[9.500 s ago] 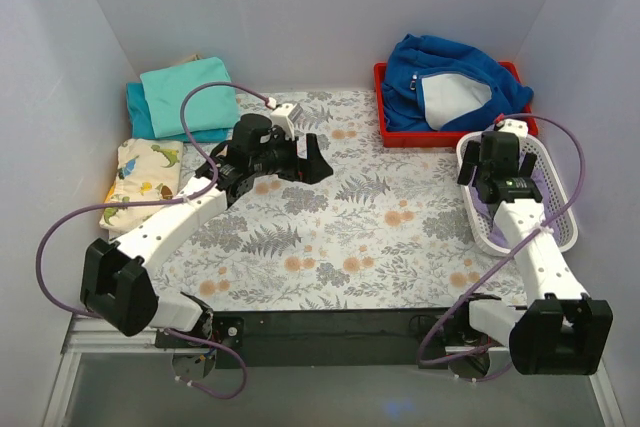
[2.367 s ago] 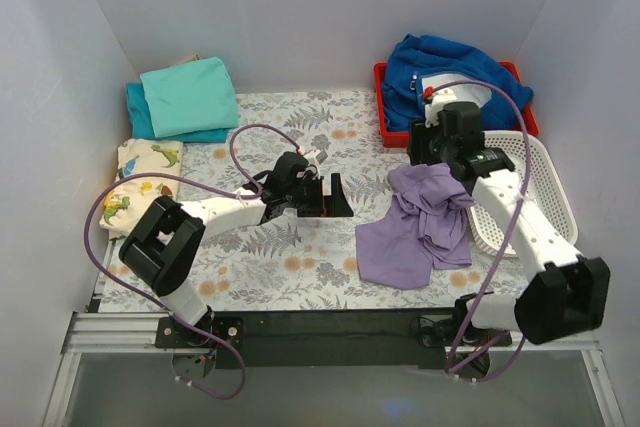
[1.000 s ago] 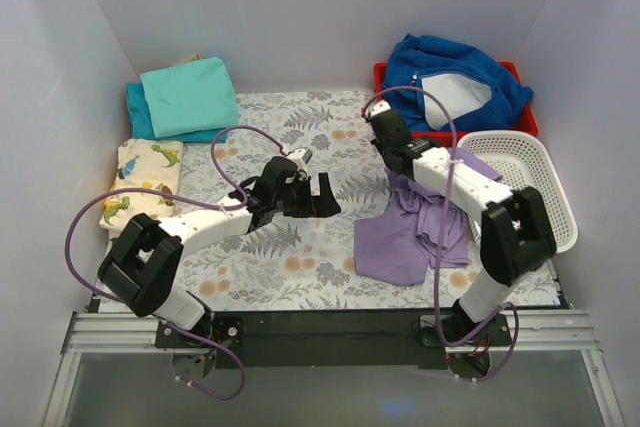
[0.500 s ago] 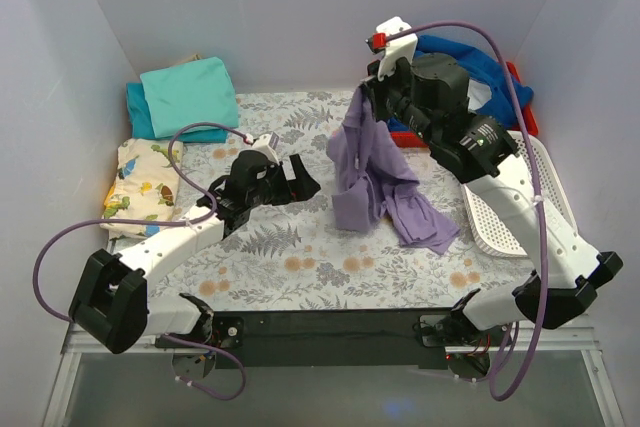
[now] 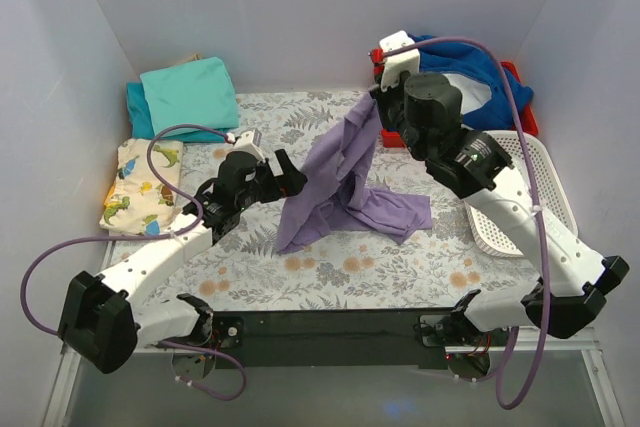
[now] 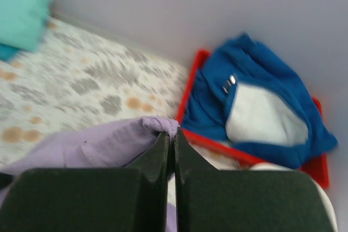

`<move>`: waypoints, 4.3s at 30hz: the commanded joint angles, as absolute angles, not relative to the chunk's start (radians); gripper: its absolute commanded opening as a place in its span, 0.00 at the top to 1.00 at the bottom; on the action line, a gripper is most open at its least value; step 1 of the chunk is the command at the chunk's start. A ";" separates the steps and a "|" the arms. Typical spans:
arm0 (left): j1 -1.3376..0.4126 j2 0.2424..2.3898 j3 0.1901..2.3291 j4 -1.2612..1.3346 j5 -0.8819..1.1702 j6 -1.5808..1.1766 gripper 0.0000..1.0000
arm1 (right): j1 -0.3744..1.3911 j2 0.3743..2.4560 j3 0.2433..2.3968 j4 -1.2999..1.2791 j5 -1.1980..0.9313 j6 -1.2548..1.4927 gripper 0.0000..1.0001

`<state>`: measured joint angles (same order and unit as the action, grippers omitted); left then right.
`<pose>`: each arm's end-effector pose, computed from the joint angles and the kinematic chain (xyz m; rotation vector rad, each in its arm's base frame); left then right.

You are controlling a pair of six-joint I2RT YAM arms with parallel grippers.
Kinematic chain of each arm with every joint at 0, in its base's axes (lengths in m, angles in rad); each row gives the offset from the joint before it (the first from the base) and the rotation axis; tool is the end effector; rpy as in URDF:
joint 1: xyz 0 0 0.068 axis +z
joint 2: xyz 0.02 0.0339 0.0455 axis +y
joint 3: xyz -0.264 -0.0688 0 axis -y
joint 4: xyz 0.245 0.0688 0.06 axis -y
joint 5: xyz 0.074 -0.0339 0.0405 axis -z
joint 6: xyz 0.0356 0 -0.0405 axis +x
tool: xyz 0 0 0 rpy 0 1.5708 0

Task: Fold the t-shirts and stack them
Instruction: Flatten the tshirt out

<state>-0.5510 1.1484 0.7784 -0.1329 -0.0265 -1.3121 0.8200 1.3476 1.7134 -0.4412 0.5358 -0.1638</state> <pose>0.2202 -0.1342 0.2688 -0.8598 2.1014 -1.0593 0.1997 0.1874 0.5067 -0.3931 1.5880 0.0618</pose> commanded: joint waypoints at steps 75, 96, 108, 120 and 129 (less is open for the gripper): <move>-0.282 1.230 0.818 -0.258 -0.077 -1.336 0.02 | 1.088 1.604 1.039 -0.279 0.445 -0.376 0.48; -0.281 1.226 0.818 -0.258 -0.078 -1.330 0.02 | 1.063 1.741 0.988 -0.181 0.505 -0.383 0.49; -0.278 1.230 0.816 -0.255 -0.072 -1.330 0.02 | 1.017 1.741 1.043 -0.155 0.560 -0.393 0.90; -0.278 1.239 0.815 -0.242 -0.049 -1.327 0.02 | 1.014 1.700 1.058 -0.199 0.474 -0.364 0.59; -0.276 1.241 0.811 -0.241 -0.049 -1.327 0.02 | 1.014 1.747 1.058 -0.192 0.497 -0.379 0.57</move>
<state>-0.2832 1.2583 0.8242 -0.2539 -0.0544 -1.3396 1.0203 1.7363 1.0187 -0.2024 0.4767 -0.3740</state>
